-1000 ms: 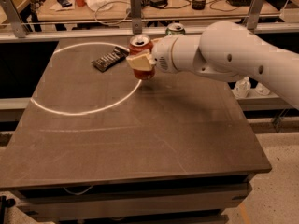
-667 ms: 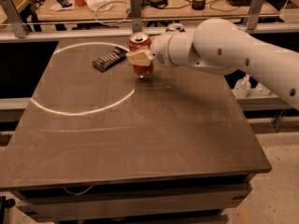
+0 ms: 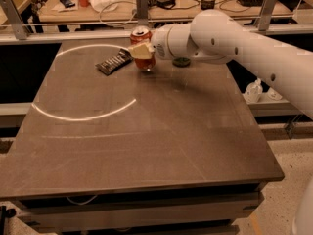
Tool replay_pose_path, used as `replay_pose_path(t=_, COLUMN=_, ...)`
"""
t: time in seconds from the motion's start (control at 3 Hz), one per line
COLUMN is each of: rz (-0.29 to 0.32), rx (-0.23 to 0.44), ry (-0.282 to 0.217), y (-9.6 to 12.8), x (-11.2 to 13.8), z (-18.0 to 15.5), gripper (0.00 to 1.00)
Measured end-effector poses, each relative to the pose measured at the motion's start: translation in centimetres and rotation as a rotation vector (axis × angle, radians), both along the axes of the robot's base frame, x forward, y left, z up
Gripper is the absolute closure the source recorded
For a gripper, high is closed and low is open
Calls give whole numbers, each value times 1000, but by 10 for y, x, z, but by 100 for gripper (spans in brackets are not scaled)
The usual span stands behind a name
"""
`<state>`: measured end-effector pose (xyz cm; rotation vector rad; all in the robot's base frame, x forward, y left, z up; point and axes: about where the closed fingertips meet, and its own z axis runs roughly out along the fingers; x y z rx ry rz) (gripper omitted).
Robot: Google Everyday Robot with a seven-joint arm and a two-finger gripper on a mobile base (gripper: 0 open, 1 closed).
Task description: Move coke can near rxbar chocolate
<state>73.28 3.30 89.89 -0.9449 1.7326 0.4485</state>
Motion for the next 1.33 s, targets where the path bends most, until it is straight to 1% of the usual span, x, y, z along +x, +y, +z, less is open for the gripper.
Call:
replay_pose_path(t=0.33, rz=7, rx=19, ry=-4, y=7, x=14, z=-1, gripper=100)
replay_pose_path(t=1.0, rz=3, rx=77, ry=40, y=21, x=19, z=-24, gripper=100)
replay_pose_path(t=1.33, rz=7, rx=77, ry=41, y=24, x=19, z=-24, gripper=82)
